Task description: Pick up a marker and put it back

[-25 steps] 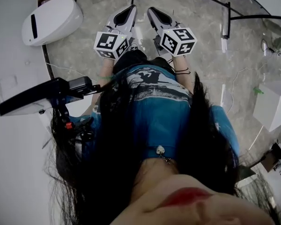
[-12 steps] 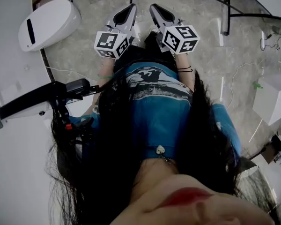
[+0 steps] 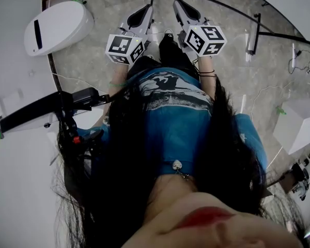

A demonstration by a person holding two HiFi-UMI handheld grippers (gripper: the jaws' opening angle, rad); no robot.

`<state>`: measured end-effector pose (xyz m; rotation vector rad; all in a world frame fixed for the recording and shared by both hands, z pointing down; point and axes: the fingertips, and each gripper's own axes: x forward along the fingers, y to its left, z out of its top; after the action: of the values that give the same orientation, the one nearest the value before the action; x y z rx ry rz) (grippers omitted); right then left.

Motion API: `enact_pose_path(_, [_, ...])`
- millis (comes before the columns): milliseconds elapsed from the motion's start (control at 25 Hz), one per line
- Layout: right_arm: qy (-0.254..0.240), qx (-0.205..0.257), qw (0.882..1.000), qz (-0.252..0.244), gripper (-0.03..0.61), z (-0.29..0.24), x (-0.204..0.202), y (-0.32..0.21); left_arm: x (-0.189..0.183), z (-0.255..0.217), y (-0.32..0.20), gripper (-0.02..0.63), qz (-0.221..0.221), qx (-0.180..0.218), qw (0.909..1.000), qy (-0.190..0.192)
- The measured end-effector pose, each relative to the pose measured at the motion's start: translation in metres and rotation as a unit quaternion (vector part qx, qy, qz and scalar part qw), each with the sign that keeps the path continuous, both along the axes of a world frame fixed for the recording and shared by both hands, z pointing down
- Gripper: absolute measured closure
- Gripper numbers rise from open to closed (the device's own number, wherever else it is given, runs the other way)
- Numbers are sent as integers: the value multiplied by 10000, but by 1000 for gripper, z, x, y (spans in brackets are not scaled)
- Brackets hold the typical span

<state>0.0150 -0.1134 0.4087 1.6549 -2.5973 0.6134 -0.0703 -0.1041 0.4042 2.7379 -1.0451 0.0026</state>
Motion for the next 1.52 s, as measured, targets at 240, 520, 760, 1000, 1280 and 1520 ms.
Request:
enact_pose_path(240, [274, -121, 9991, -316, 551, 7, 58, -135, 61, 2, -126, 612, -263, -148, 9995, -97])
enact_pose_path(520, [914, -127, 9912, -951, 551, 20, 58, -224, 70, 13, -199, 613, -651, -266, 9974, -161])
enact_pose_path(760, [1471, -201, 9764, -1569, 549, 33, 13, -284, 43, 16, -254, 613, -913, -315, 9952, -177])
enact_pose_path(1000, [2279, -318, 9504, -2092, 474, 60, -31, -306, 15, 28, -263, 612, -1026, -376, 9938, -183])
enact_pose_path(1280, [3153, -436, 9259, -2036, 460, 74, -26, -328, 15, 22, -275, 612, -977, -375, 9943, -197])
enact_pose_path(1520, [3686, -717, 9054, -1983, 461, 84, -4, -324, 29, 11, -278, 613, -815, -302, 9961, -150])
